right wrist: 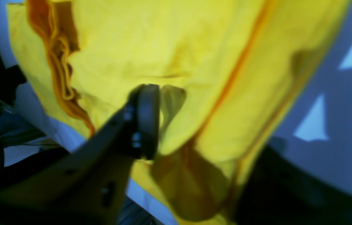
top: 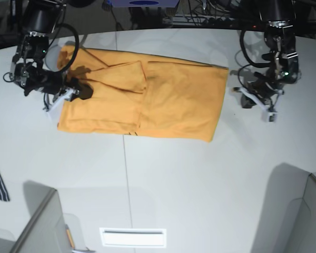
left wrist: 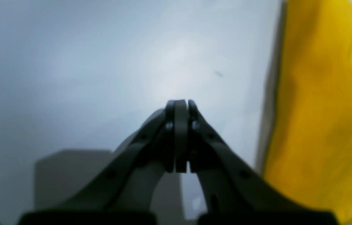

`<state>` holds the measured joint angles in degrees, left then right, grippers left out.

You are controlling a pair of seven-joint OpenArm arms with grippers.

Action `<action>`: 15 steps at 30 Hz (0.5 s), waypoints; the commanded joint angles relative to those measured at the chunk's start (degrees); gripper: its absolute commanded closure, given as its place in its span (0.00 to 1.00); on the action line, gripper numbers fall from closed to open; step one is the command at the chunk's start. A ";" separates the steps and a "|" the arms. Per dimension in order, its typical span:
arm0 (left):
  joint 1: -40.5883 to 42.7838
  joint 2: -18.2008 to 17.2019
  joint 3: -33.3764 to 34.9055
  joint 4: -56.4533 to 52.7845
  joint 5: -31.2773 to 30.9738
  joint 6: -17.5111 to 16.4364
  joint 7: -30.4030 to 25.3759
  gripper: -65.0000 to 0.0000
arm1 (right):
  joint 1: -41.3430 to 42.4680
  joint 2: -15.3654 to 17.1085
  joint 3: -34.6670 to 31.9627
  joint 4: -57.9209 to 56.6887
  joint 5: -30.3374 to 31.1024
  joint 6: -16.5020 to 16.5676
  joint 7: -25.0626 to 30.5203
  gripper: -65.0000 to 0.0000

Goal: Fold the T-shirt properly
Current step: 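Grasp the shirt's folded end with both grippers and fold it over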

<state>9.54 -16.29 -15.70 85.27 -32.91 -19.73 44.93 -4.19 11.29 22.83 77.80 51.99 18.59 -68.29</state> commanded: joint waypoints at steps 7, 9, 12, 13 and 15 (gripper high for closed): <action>-2.20 -0.63 5.90 -0.40 -0.37 -0.27 -0.93 1.00 | 1.24 1.33 -0.02 0.40 -1.22 -0.79 0.29 1.00; -3.34 -0.63 8.72 -0.84 -0.37 -0.27 -0.66 1.00 | 1.50 1.85 -0.10 0.84 -1.31 -0.88 0.29 1.00; -4.13 -0.72 12.58 -1.71 -0.37 -0.27 -0.66 1.00 | 2.12 2.03 -0.10 0.93 -1.31 -0.88 0.29 1.00; -4.13 -0.63 13.55 -1.71 -0.37 -0.27 -0.58 1.00 | 2.47 2.03 -0.10 0.93 -1.31 -0.88 0.29 1.00; -4.13 -0.54 15.31 -1.63 -0.37 -0.27 -0.58 1.00 | 2.65 2.03 -0.19 0.93 -1.39 -0.88 0.29 1.00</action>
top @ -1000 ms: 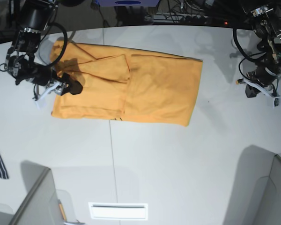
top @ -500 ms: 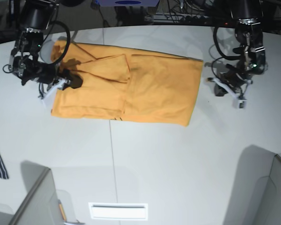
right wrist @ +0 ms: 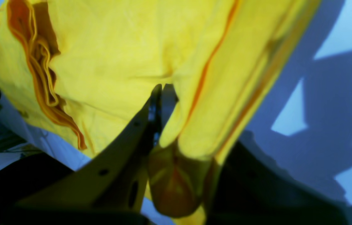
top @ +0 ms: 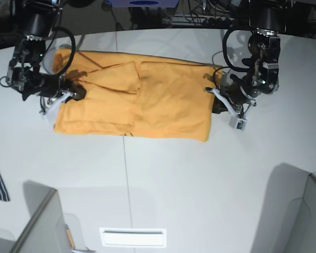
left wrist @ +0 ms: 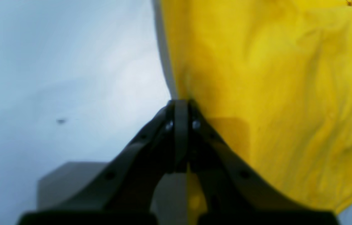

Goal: Fold the T-shirt properly
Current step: 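Grasp the shirt's folded end with both grippers and fold it over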

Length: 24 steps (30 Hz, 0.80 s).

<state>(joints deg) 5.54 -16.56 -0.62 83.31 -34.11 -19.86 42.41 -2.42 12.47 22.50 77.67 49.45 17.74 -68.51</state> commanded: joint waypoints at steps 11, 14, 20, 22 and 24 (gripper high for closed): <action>-0.22 -0.10 7.17 0.52 0.83 3.90 1.76 1.00 | 0.79 -1.17 -4.17 22.86 -12.48 -7.14 -2.83 1.00; -1.01 0.60 7.35 0.52 0.75 3.90 1.94 1.00 | 0.53 -1.35 -9.27 28.84 -13.89 -11.98 -3.18 1.00; -1.80 2.62 7.44 0.34 0.75 3.99 1.94 1.00 | 0.70 -1.35 -20.52 34.55 -14.59 -24.11 -2.65 1.00; -1.89 2.80 7.44 0.25 0.75 3.99 2.03 1.00 | 0.96 -1.35 -23.60 36.05 -14.68 -27.45 -2.65 1.00; -1.89 3.15 7.44 0.25 0.75 3.99 2.03 1.00 | 1.49 -1.35 -26.33 36.31 -14.77 -30.62 -2.57 1.00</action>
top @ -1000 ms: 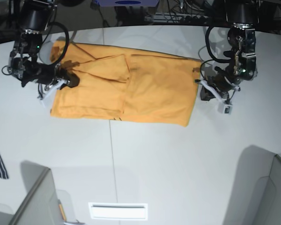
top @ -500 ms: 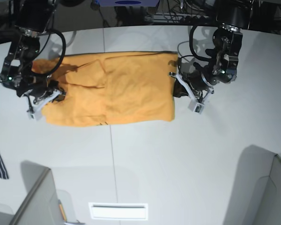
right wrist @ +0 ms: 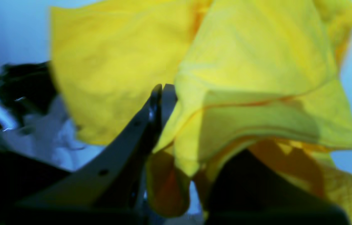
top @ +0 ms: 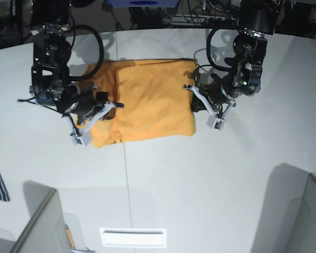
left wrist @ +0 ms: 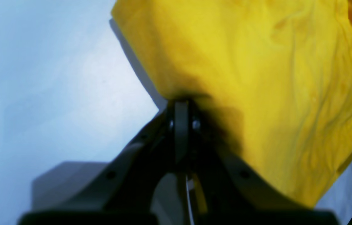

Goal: Fold the T-shirt properly
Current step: 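Grasp the shirt's folded end with both grippers and fold it over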

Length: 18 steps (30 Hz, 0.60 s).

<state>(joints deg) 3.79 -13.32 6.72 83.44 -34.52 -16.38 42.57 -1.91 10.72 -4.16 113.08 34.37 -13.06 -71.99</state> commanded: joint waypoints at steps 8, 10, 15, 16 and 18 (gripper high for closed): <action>-0.06 -0.17 0.09 0.03 1.16 0.51 1.87 1.00 | 2.84 0.58 -11.35 2.04 0.31 -10.02 5.04 1.00; -0.06 -0.17 0.09 0.03 1.16 0.51 1.87 1.00 | 3.45 0.40 -14.08 2.04 0.31 -11.60 6.18 1.00; 0.30 -0.26 0.09 0.03 1.16 0.51 1.87 1.00 | 5.30 0.40 -20.23 1.87 0.22 -13.36 8.12 1.00; 0.38 -0.26 0.09 0.12 1.16 0.51 1.87 1.00 | 5.65 0.40 -21.02 1.87 0.22 -13.36 8.21 1.00; 0.47 -0.35 0.09 0.12 1.16 0.51 1.87 1.00 | 6.53 0.31 -22.87 1.87 0.22 -13.36 8.12 1.00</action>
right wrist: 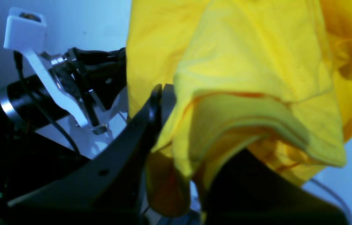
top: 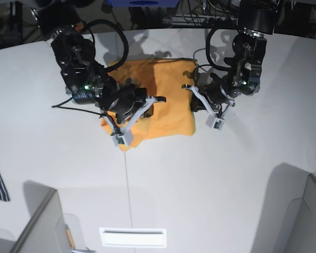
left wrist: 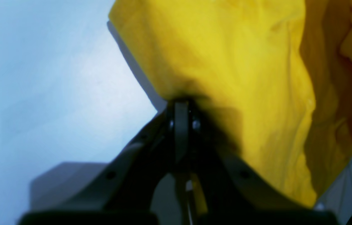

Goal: Fold the T-shirt properly
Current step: 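Grasp the shirt's folded end with both grippers and fold it over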

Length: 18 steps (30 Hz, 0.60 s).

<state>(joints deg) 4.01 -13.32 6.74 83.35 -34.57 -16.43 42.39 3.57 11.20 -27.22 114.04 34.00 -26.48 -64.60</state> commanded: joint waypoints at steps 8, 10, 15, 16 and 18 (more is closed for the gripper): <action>0.43 -0.35 0.07 0.30 1.20 0.56 2.14 1.00 | 2.98 -5.36 -2.54 -5.16 0.59 -0.03 0.73 1.00; 0.43 -0.35 -0.02 0.38 1.20 0.56 2.14 1.00 | 3.15 -5.80 -2.54 -7.88 0.68 -0.03 0.73 1.00; 0.43 -2.37 -0.72 0.38 0.85 0.56 2.14 1.00 | 3.15 -5.88 -5.35 -9.20 0.68 -0.03 0.99 0.78; 0.43 -2.46 -0.98 0.38 0.85 0.56 2.14 1.00 | 3.15 -5.88 -5.35 -9.73 0.77 -0.03 1.78 0.63; 0.96 -3.60 -3.27 0.38 0.68 0.56 2.14 1.00 | 3.15 -5.88 -5.61 -10.61 0.95 -0.03 3.19 0.39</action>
<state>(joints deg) 4.80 -15.81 3.88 83.53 -35.86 -17.08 42.89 5.74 5.37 -33.01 102.63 34.54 -26.52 -61.80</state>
